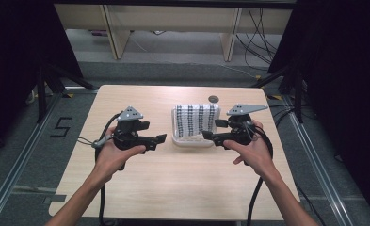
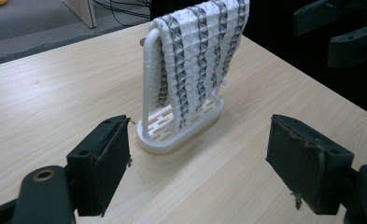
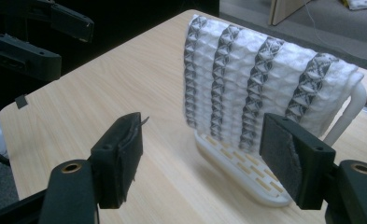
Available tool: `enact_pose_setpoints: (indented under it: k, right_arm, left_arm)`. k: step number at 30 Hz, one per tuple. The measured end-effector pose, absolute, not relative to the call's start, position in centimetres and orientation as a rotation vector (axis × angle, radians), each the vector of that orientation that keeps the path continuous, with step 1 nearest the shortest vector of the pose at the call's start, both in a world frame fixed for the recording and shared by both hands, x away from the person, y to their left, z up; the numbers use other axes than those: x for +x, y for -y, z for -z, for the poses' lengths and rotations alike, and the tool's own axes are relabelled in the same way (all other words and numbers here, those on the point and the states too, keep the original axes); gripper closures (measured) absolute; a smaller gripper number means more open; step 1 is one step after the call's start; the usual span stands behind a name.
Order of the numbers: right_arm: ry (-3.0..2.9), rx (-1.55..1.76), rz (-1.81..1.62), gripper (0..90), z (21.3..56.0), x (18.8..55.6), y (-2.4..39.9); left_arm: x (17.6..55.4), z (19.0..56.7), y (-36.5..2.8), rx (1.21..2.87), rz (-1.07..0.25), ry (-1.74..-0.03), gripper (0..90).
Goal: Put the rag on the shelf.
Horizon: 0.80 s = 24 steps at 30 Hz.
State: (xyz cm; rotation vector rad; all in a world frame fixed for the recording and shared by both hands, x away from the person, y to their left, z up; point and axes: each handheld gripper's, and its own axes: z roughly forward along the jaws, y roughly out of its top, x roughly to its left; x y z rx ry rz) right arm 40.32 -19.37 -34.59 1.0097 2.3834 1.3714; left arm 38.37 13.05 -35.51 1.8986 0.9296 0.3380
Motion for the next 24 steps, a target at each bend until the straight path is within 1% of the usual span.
enact_pose_setpoints:
  k: [3,4,5,8,24]
  right_arm:
    - [-2.374,1.002,-1.379,31.2,34.9,40.1,19.5]
    - [-2.386,1.053,-1.389,31.2,34.8,39.7,19.5]
    - [-2.385,1.0,-1.381,31.2,34.9,39.9,19.7]
    - [-2.383,1.03,-1.383,31.2,35.1,39.4,19.7]
    - [-2.407,1.012,-1.403,30.8,36.6,37.7,19.9]
  left_arm:
    - [37.9,35.7,-13.0,1.903,-0.33,-0.923,20.4]
    - [37.8,35.8,-13.2,1.916,-0.337,-0.914,20.4]
    - [37.7,35.8,-13.1,1.904,-0.336,-0.92,20.4]
    - [37.2,36.2,-13.3,1.916,-0.341,-0.913,20.5]
    - [35.6,38.5,-14.4,1.875,-0.295,-0.922,20.5]
